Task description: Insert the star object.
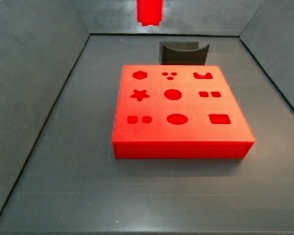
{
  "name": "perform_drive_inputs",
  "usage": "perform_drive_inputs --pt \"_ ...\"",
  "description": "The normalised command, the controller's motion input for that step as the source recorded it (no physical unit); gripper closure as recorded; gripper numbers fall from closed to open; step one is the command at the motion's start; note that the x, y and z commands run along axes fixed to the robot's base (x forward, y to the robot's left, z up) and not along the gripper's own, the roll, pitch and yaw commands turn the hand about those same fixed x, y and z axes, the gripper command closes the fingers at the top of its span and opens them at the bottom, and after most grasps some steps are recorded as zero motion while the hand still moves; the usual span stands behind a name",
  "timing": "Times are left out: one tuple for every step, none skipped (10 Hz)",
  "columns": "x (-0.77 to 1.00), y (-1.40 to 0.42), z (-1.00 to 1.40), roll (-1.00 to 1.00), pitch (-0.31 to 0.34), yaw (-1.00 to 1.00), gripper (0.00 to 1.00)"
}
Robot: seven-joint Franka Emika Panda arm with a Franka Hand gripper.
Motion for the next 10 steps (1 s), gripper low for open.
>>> perform_drive_inputs --pt "0.00 0.00 -0.23 0.00 0.000 -0.26 1.00" --pt "0.00 -0.13 -0.59 0.02 -0.084 -0.83 1.00" --pt "0.00 0.00 -0.57 0.00 -0.004 -1.00 1.00" --pt "0.00 0.00 -0.58 0.00 0.000 -1.00 1.00" --pt "0.00 0.00 -0.58 0.00 0.000 -1.00 1.00" --pt "0.00 0.00 -0.54 0.00 -0.077 -1.00 1.00" --pt "-0.07 -0.20 -0.64 0.24 0.000 -0.63 1.00" --pt "-0.26 -0.15 -0.58 0.29 0.000 -0.55 1.00" --pt "0.00 -0.08 -0.49 0.36 0.000 -0.63 1.00" --pt "-0.01 -0.14 -0.36 0.47 -0.026 -0.41 1.00"
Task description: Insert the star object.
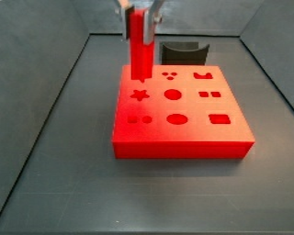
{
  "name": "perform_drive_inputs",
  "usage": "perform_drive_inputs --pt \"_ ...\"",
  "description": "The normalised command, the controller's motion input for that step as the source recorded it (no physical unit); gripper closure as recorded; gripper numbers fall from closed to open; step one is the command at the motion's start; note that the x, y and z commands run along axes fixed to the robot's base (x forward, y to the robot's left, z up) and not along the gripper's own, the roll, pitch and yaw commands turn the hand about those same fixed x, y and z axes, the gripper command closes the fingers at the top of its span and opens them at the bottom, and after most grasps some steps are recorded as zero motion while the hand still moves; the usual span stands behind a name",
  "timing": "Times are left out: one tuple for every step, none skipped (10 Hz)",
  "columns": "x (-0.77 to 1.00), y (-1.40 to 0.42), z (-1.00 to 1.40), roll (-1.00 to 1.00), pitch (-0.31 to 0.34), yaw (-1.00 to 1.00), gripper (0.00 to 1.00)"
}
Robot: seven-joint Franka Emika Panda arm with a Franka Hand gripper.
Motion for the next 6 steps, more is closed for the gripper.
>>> perform_drive_inputs --pt "0.16 0.00 -0.28 0.31 0.000 -0.33 1.00" --pt "0.28 0.18 -0.27 0.00 0.000 -0.23 1.00" --pt "0.35 0.43 -0.38 -0.14 -0.047 -0.28 1.00" --pt "0.28 0.49 -0.40 -0.20 -0.049 -0.25 1.00" --pt "0.11 0.31 -0.39 -0.11 -0.033 -0.08 1.00" --pt "-0.14 0.00 -0.34 0.00 -0.016 -0.01 1.00"
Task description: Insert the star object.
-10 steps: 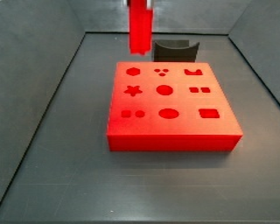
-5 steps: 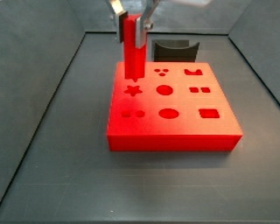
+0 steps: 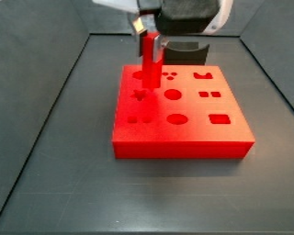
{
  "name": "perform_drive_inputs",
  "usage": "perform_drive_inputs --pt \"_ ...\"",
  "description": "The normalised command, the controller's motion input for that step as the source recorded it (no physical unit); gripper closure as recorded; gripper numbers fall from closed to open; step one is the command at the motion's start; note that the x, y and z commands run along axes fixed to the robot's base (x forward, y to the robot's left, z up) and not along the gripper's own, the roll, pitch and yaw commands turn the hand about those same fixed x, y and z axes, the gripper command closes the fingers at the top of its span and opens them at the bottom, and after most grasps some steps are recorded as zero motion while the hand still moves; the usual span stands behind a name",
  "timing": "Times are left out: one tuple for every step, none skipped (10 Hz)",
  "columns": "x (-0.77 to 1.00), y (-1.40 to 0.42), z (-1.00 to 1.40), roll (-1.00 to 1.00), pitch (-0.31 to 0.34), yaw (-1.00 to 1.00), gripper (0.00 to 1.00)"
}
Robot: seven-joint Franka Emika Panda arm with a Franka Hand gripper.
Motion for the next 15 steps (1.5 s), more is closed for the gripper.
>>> perform_drive_inputs --pt "-0.35 -0.01 -0.19 -0.05 -0.066 -0.04 1.00" --pt "-0.51 0.00 -0.25 -0.11 -0.109 -0.12 1.00" --pt "-0.45 0.00 -0.11 -0.17 -0.159 -0.09 1.00" --pt "-0.33 -0.01 -0.02 -0.18 -0.174 -0.13 1.00" --pt "-0.03 0.00 -0.07 -0.21 -0.240 -0.21 1.00" --pt "0.16 0.00 -0.17 -0.23 -0.289 -0.40 1.00" --pt "0.15 0.00 -0.15 -0.15 -0.236 -0.58 1.00" --pt "-0.15 0.01 -0.10 0.00 -0.131 -0.46 1.00" --pt "-0.23 0.00 -0.12 0.00 -0.047 -0.18 1.00" --pt "0.00 0.00 -0.05 0.08 0.003 0.00 1.00" --pt "0.00 -0.09 -0.17 0.06 0.000 0.00 1.00" --pt "0.00 -0.05 -0.14 0.01 0.000 0.02 1.00" --pt "0.00 0.00 -0.05 0.00 0.000 0.00 1.00" --pt "0.17 0.00 -0.76 0.01 0.200 -0.11 1.00" --pt "0.28 0.13 -0.77 0.00 0.230 -0.37 1.00"
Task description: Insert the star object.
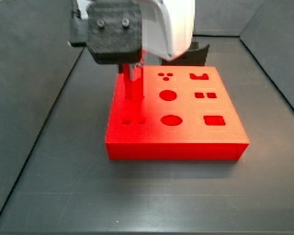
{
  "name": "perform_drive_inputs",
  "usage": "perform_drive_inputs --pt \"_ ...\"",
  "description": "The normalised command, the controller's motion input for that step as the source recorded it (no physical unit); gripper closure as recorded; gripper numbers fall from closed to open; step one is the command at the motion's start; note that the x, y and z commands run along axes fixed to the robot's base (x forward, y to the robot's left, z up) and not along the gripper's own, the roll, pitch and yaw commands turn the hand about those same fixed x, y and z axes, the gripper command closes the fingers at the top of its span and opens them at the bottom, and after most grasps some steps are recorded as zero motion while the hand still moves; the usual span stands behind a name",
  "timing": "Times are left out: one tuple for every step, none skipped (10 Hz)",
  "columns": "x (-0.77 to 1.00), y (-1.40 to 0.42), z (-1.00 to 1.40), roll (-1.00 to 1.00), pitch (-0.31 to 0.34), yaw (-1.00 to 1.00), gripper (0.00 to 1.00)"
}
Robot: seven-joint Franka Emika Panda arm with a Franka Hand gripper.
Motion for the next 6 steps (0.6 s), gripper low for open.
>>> perform_drive_inputs --pt "0.37 0.25 -0.79 0.00 0.209 -0.55 1.00" --pt "0.31 0.00 -0.89 0.00 0.149 -0.40 1.00" --pt "0.21 0.00 -1.00 0.01 0.004 -0.33 1.00" --pt "0.12 0.00 -1.00 0.02 0.000 -0.35 1.00" --pt "0.01 0.00 -1.00 0.03 0.000 -0.34 1.00" --pt "0.01 0.00 -1.00 0.02 0.000 -0.31 1.00"
